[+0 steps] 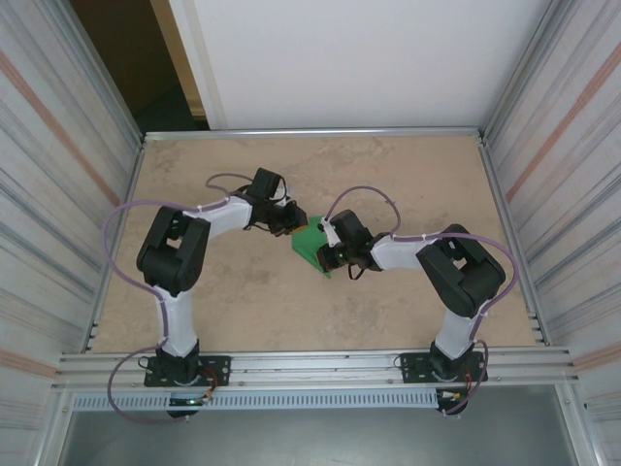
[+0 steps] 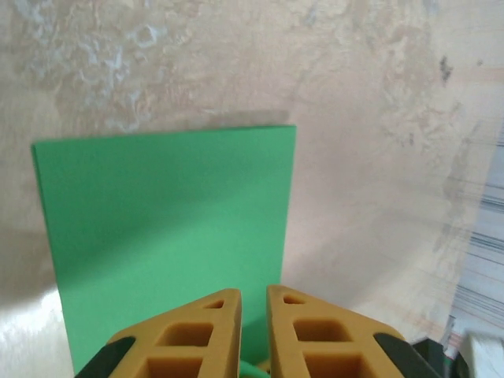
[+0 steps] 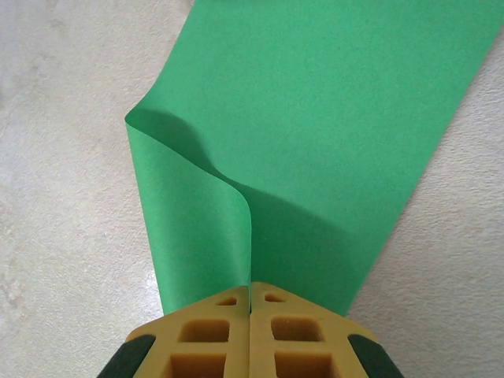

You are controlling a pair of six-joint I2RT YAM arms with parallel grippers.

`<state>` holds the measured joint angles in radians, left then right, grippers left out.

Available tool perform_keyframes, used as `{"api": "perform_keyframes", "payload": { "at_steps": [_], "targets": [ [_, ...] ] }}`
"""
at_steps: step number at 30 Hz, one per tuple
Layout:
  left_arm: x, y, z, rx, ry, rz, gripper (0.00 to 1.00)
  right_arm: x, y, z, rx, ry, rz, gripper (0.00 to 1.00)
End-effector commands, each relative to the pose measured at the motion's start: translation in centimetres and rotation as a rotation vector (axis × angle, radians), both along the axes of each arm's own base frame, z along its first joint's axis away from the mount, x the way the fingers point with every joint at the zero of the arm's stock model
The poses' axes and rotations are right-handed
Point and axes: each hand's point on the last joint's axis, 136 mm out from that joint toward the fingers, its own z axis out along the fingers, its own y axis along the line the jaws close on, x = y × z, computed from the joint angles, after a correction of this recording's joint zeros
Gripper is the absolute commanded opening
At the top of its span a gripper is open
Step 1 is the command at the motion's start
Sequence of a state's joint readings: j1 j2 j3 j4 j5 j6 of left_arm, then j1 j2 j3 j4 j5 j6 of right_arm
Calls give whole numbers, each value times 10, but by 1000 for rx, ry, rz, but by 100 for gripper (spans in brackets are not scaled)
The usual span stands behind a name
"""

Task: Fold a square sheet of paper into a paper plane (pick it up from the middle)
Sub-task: Third fold the triangle at the center of the table.

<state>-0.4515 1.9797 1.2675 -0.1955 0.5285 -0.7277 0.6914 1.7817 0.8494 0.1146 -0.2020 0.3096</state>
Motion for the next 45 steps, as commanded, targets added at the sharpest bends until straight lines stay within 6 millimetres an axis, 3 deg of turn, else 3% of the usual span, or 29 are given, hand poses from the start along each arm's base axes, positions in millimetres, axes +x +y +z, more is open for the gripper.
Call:
{"api": "perform_keyframes", "payload": {
  "at_steps": [1,8,9,11,16,45],
  "targets": [
    [-5,5,-17,79,43,-47,16,-1,-2,1,0,39,-22,0],
    [-5,10,-35,145,87,-59,14,-1,-2,5,4,30,-25,0],
    [-10,13,-48,165,118,-64,14,0,-3,6,5,28,-27,0],
    [-13,17,-56,193,137,-71,13,2,-3,9,7,21,-32,0],
    [-17,24,-65,233,158,-84,12,3,-4,12,6,10,-38,0],
    [-20,16,-68,223,165,-115,11,6,-4,2,-13,35,-32,0]
  ]
}}
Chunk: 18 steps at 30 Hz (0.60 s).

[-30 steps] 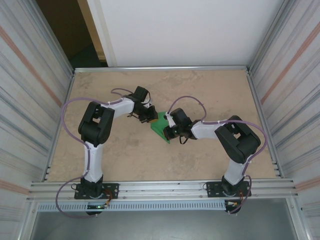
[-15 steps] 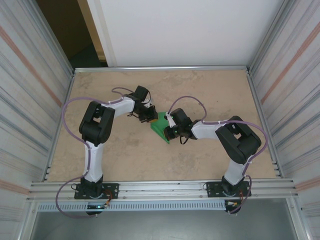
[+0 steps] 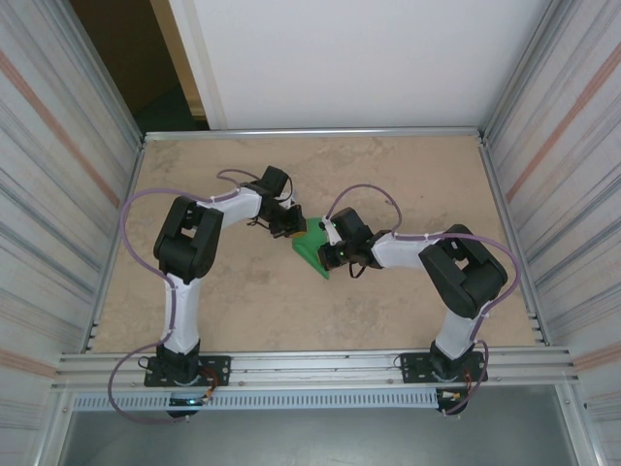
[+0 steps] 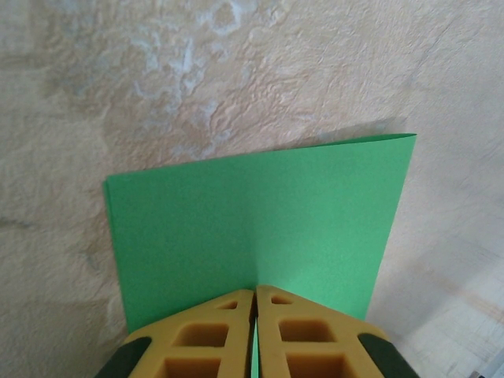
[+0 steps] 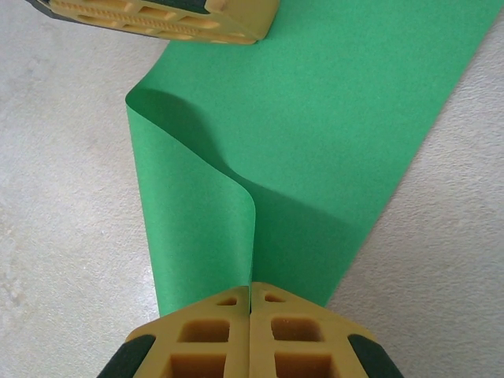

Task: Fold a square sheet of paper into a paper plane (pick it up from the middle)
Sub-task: Third fold the triangle at the center of the table.

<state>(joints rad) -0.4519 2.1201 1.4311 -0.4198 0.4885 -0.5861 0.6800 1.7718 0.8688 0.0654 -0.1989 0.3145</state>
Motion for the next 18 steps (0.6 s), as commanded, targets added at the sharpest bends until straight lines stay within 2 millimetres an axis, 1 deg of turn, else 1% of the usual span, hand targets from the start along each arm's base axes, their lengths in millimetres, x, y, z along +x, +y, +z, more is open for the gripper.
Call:
{"api": "perform_keyframes", "payload": {
  "at_steps": [1,10,13,16,18],
  "targets": [
    [-20,10,-32,84,85,-20,11,4,1,-2,0,20,-14,0],
    [-19,9,-31,79,87,-18,11,0,2,-10,-2,53,-6,0],
    [-18,8,-27,73,79,-19,11,-1,1,-12,-9,58,-9,0],
    [-12,5,-11,46,49,-15,12,-3,-1,-14,-17,66,-14,0],
    [-3,4,9,11,11,-4,13,-3,-3,-15,-22,69,-16,0]
  ]
}}
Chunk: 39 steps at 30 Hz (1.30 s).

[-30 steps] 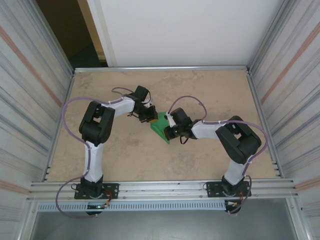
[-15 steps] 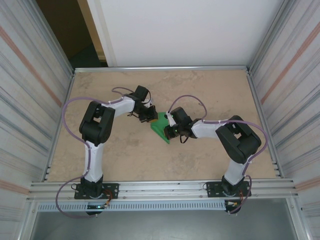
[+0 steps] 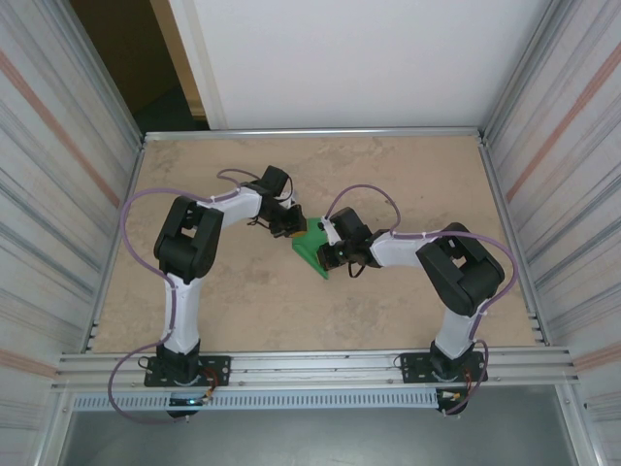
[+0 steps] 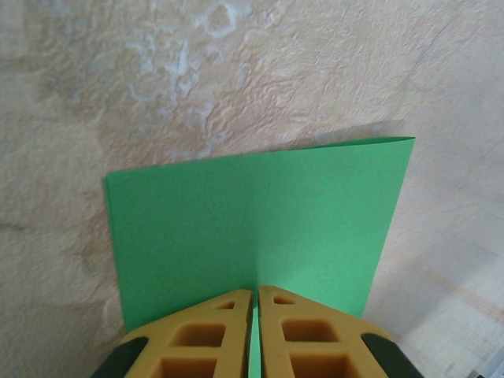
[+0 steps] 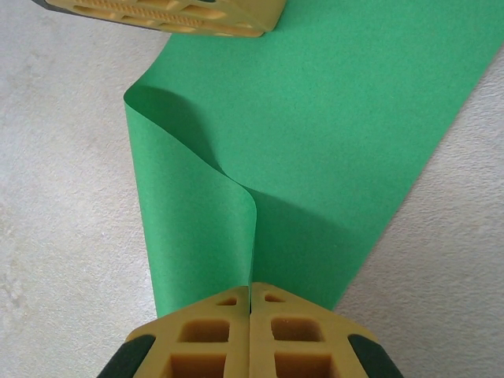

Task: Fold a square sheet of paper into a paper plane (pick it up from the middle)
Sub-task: Third fold the triangle at the center of the table.

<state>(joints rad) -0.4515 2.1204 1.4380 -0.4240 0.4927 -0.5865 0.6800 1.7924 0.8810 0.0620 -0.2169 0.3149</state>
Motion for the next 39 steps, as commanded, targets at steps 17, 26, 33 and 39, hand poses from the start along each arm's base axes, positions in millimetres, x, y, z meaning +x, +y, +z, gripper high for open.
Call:
{"api": "perform_keyframes", "payload": {
  "at_steps": [17,26,33,39],
  "targets": [
    [-59,-11,58,-240,-24,93,21,-3,-7,-16,-39,73,-29,0],
    [-76,-18,28,-167,48,82,16,-5,-8,-18,-43,76,-29,0],
    [-78,-15,9,-121,81,93,14,-5,-9,-20,-44,78,-30,0],
    [-79,-2,-2,-48,85,125,12,-5,-10,-19,-47,72,-31,0]
  ]
}}
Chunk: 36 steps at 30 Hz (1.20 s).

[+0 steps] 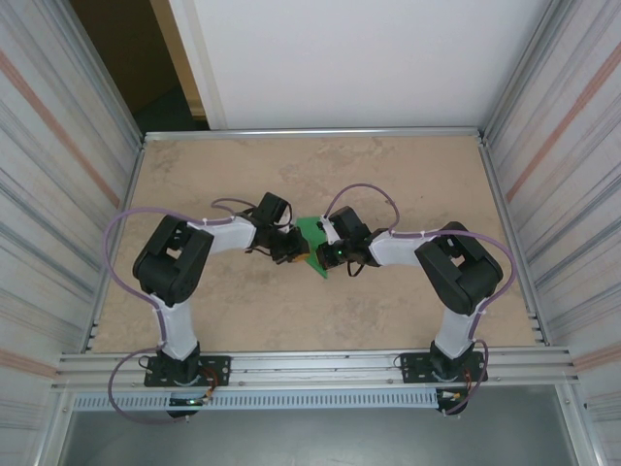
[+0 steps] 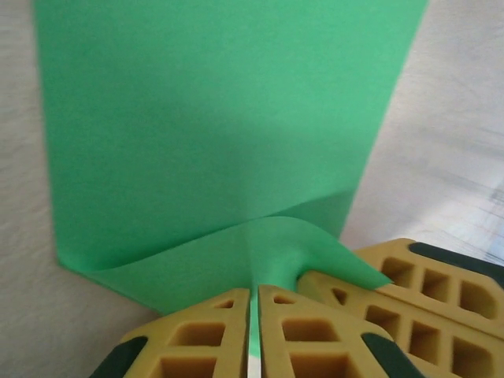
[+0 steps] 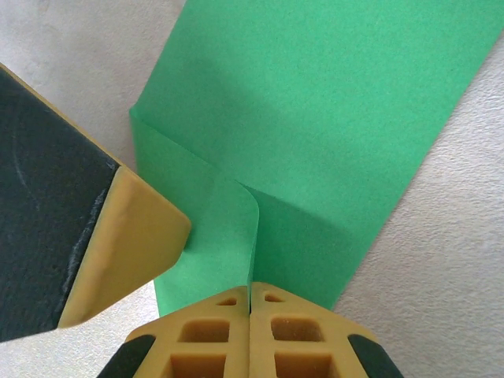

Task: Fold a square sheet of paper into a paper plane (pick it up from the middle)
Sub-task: Third fold the triangle at the center of the table.

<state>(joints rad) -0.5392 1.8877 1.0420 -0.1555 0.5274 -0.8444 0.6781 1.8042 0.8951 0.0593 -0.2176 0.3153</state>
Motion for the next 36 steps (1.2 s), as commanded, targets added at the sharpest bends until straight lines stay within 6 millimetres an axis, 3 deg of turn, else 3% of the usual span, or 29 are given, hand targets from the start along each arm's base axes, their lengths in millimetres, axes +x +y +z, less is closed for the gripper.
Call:
{"api": "perform_keyframes", "payload": {
  "at_steps": [1,16,26,28,31,36],
  "targets": [
    [-2,8,-5,58,7,24,12,-8,-12,-19,-47,70,-30,0],
    [-11,20,-23,125,62,42,11,-5,-13,-18,-49,67,-51,2],
    [-26,36,-50,229,142,41,10,21,-31,44,81,54,-270,54],
    [-27,38,-54,239,152,44,10,20,-38,53,80,54,-292,57],
    [-26,37,-56,246,159,44,10,14,-46,61,79,78,-314,53],
    [-28,42,-61,280,178,53,10,-13,-18,58,171,212,-172,25]
  ]
}}
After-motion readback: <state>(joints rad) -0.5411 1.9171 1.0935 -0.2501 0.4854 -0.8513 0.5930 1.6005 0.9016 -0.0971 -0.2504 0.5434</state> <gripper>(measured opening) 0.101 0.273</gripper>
